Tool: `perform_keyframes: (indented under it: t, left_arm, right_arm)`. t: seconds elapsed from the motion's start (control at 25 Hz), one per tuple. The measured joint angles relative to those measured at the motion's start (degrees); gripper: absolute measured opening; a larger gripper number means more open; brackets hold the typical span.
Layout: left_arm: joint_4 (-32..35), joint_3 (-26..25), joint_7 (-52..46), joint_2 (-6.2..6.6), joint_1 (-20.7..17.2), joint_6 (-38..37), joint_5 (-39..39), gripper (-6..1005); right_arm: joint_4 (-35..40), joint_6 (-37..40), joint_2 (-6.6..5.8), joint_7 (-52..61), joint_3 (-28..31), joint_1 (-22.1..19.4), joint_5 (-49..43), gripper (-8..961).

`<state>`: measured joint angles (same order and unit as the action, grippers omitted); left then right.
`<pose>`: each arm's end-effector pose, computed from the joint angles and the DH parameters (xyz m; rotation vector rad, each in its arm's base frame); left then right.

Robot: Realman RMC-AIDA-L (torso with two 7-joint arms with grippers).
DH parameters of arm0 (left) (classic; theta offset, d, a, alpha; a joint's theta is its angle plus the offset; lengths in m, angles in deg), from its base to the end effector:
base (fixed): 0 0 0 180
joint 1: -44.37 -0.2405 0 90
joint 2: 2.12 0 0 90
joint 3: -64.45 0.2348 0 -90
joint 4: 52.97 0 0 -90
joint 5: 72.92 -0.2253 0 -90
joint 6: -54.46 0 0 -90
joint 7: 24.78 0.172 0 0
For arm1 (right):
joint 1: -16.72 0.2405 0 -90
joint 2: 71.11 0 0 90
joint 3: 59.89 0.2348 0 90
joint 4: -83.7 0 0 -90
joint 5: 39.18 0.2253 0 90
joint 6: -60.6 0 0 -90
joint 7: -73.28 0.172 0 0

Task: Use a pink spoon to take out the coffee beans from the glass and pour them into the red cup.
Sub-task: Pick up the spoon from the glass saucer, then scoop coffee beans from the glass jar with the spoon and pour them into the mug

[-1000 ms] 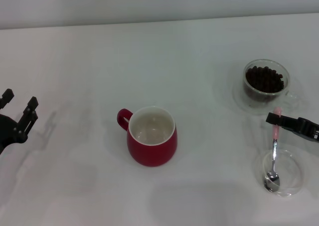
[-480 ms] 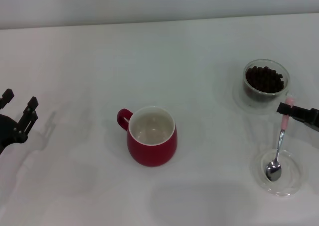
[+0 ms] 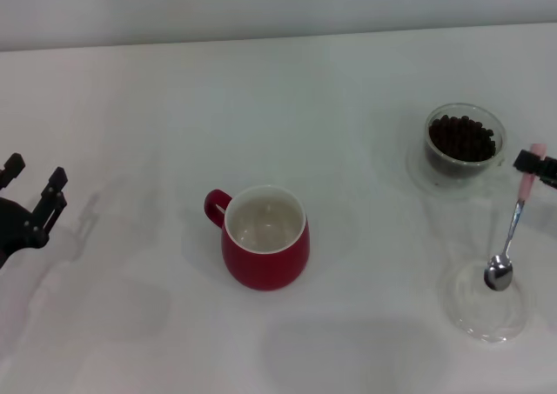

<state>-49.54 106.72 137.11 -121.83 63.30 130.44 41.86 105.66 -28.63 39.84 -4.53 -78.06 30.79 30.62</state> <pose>-0.3353 0.2945 -0.0392 -1.9385 -0.4532 -0.6693 0.3769 0.2622 0.0528 -1.8739 1.6232 1.0749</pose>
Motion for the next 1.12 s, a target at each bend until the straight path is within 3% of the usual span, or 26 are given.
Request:
perform_keyframes:
  t: [0.36,0.68,1.12]
  left_arm:
    - [0.0,0.0,0.0,0.0,0.05,0.37,0.0,566]
    - [0.0,0.0,0.0,0.0,0.05,0.49,0.0,565]
    - [0.0,0.0,0.0,0.0,0.05,0.68,0.0,565]
  right_arm:
    - [0.96,-1.7,0.11,0.31,1.22,1.49,2.5,149]
    - [1.19,-2.18,0.53,0.19,1.21,5.17,5.16,149]
    - [5.32,3.12,0.63,-2.58,1.15,9.84,5.18,150]
